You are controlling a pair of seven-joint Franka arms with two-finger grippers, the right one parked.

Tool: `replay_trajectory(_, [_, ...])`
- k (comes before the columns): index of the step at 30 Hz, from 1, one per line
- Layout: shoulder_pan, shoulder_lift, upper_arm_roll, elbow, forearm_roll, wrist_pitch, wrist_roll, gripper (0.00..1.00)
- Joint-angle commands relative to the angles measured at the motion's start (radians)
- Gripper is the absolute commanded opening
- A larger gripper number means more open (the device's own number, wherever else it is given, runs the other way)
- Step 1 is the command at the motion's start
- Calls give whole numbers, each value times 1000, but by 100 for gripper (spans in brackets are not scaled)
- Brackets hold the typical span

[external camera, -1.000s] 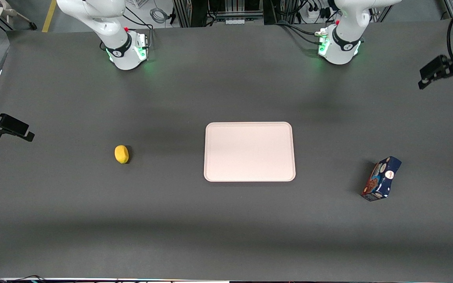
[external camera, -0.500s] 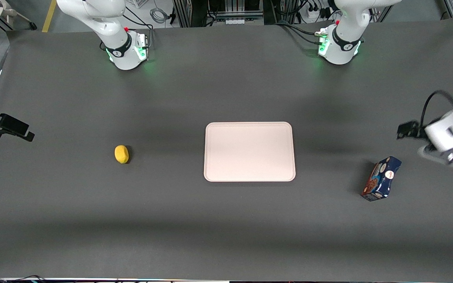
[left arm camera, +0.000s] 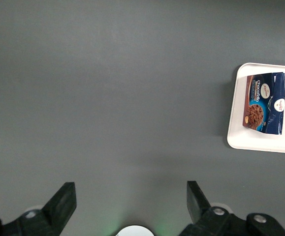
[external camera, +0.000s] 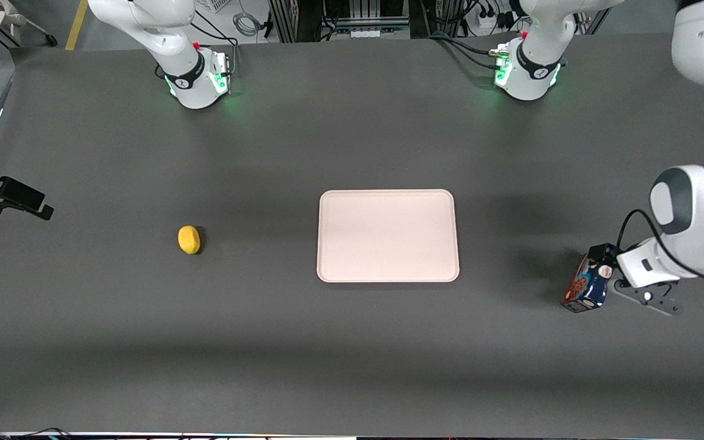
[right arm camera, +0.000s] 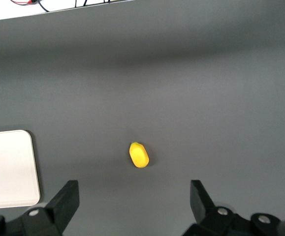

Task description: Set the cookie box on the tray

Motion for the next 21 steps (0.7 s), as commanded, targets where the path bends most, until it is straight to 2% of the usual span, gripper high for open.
replay_trajectory(1, [2, 54, 1, 29, 3, 48, 24, 100])
replay_trajectory(7, [2, 89, 1, 10, 3, 109, 22, 100])
replay_trajectory(10, [4, 96, 1, -19, 0, 154, 22, 92])
replay_trajectory(12, [5, 97, 1, -37, -2, 186, 21, 78])
replay_trajectory(14, [8, 97, 1, -46, -5, 197, 18, 60])
replay_trajectory(17, [10, 99, 1, -43, -14, 182, 15, 13])
replay_trajectory(18, [10, 97, 2, -43, -23, 176, 15, 4])
replay_trajectory(19, [10, 97, 2, -42, -31, 172, 15, 0])
replay_trajectory(21, [10, 96, 2, -42, -36, 168, 16, 0])
